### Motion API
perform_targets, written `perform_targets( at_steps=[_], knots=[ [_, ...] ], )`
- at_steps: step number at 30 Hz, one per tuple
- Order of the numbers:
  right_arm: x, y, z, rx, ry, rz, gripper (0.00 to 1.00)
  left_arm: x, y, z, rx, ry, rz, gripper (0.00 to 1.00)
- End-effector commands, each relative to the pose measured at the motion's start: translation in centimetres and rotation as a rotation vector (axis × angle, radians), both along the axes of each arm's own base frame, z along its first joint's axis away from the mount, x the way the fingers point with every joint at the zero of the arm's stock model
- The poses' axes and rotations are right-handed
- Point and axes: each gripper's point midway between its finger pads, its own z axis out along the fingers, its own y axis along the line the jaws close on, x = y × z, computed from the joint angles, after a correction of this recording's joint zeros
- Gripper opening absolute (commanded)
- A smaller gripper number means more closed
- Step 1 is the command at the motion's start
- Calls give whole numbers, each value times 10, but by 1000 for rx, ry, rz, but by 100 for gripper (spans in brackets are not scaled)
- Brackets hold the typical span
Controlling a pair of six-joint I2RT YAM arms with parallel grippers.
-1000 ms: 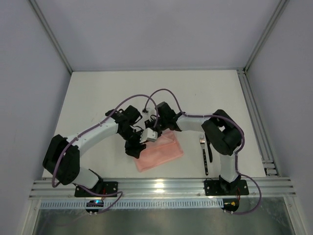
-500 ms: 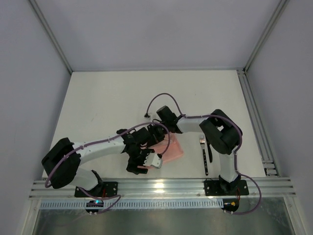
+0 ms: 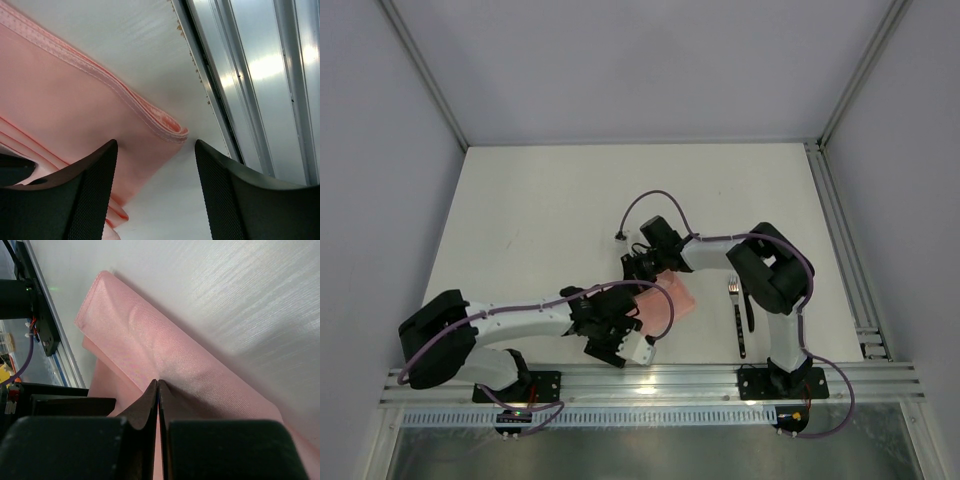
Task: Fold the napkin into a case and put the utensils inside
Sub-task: Fold the 2/3-rectangle-folded napkin at the center of the board.
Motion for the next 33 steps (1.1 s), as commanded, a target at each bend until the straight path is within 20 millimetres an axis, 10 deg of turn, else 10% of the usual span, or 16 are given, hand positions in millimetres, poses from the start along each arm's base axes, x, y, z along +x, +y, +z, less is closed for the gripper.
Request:
perform_targets(
  at_steps=[1, 7, 15, 33],
  knots=[
    [3, -6, -14, -39, -3, -20, 4, 1, 8, -25, 26, -39, -26, 64],
    [1, -8, -18, -42, 23, -41, 4, 15, -2, -23, -22, -102, 48, 59],
    [7, -7, -19, -38, 15, -61, 4, 5, -2, -18, -41, -53, 70, 0],
    [1, -20, -43, -94, 65, -154, 4, 59, 12, 51, -343, 365, 475, 0]
  ],
)
